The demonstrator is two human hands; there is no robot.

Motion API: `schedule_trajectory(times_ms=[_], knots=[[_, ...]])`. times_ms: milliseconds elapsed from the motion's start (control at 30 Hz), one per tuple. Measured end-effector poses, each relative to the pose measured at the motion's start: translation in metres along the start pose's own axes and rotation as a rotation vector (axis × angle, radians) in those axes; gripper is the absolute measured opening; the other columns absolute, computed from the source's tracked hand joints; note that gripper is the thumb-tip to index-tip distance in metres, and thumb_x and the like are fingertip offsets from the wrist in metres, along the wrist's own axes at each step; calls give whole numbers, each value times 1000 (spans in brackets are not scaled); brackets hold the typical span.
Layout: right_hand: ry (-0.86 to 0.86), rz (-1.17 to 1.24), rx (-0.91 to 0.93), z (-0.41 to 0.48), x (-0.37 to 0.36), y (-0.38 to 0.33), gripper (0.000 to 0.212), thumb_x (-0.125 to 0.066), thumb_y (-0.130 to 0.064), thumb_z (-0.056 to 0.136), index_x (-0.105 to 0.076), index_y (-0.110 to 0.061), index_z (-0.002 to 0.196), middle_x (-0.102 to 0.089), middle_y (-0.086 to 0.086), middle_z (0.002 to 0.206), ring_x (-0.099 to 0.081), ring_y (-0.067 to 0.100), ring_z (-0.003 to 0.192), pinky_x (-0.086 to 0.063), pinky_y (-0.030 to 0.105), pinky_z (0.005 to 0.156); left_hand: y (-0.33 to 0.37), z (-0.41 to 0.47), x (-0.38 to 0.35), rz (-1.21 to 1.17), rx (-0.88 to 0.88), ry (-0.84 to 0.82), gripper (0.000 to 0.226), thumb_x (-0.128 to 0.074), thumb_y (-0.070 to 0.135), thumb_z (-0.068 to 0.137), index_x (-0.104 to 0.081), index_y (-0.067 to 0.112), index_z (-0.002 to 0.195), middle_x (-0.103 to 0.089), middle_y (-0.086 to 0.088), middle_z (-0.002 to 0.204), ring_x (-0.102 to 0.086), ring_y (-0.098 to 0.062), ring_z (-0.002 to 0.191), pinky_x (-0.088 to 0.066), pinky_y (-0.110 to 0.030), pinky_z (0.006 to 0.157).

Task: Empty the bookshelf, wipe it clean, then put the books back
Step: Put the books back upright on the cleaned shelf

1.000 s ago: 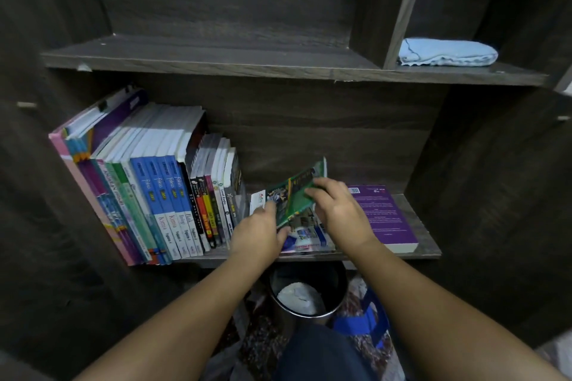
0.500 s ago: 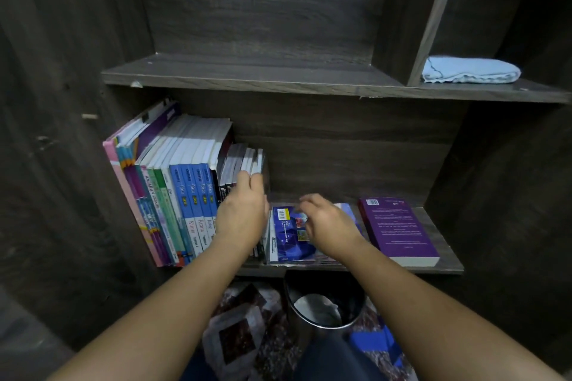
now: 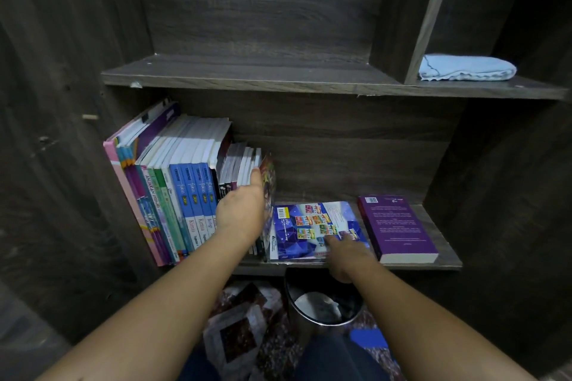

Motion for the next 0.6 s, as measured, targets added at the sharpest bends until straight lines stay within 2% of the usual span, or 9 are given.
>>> schedule_trajectory(times_ms=[67, 133, 300, 367, 433, 533, 600], knots=[[6, 35, -21, 4, -3, 9, 72, -54, -37, 94, -11, -37, 152, -7, 14, 161, -22, 45, 141, -33, 52, 110, 0, -1, -4, -45, 16, 9, 75, -64, 17, 90, -15, 17, 147, -47, 0, 71, -47, -21, 63, -37, -32, 52], [2, 80, -41, 7, -4, 15, 71, -51, -52, 93, -12, -39, 152, -6, 15, 161, -17, 47, 142, -30, 54, 110, 2, -2, -8, -72, 30, 17, 73, -62, 15, 91, -14, 17, 146, -47, -1, 71, -48, -21, 62, -37, -33, 51], [50, 266, -95, 13, -8, 26, 88, -46, -78, 81, -20, -30, 150, -7, 17, 159, -26, 44, 139, -32, 51, 110, 4, -2, -13, -69, 44, 38, 78, -63, 15, 91, -10, 17, 148, -46, 0, 68, -48, -19, 59, -34, -31, 46], [97, 353, -130, 17, -9, 29, 93, -51, -75, 80, -20, -23, 151, -10, 17, 158, -30, 41, 138, -34, 50, 109, 3, -2, -15, -77, 41, 42, 79, -64, 16, 91, -10, 17, 148, -44, 0, 66, -48, -19, 59, -35, -30, 47], [140, 457, -195, 20, -10, 30, 98, -61, -69, 79, -19, -17, 151, -22, 18, 154, -33, 38, 136, -36, 48, 108, 2, -3, -16, -77, 42, 48, 79, -63, 17, 91, -10, 17, 149, -44, 0, 66, -48, -19, 58, -36, -31, 47], [180, 612, -282, 23, -6, 29, 104, -76, -67, 65, -31, -13, 142, -47, 13, 138, -46, 32, 125, -44, 44, 101, 3, -4, -15, -78, 52, 49, 77, -61, 15, 93, -9, 17, 150, -44, 0, 67, -46, -19, 58, -35, -31, 48], [221, 721, -338, 23, 1, 27, 104, -83, -64, 56, -40, -12, 135, -52, 13, 131, -50, 31, 121, -47, 42, 98, 5, -5, -13, -73, 55, 36, 77, -59, 13, 93, -8, 18, 150, -47, -2, 70, -47, -20, 60, -37, -32, 50]])
Point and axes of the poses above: each hand's wrist, its own z-axis towards the middle knuckle, its own x-axis out of the back of the hand, y = z × x, the point moved 1 cm from there along z, towards the middle knuckle
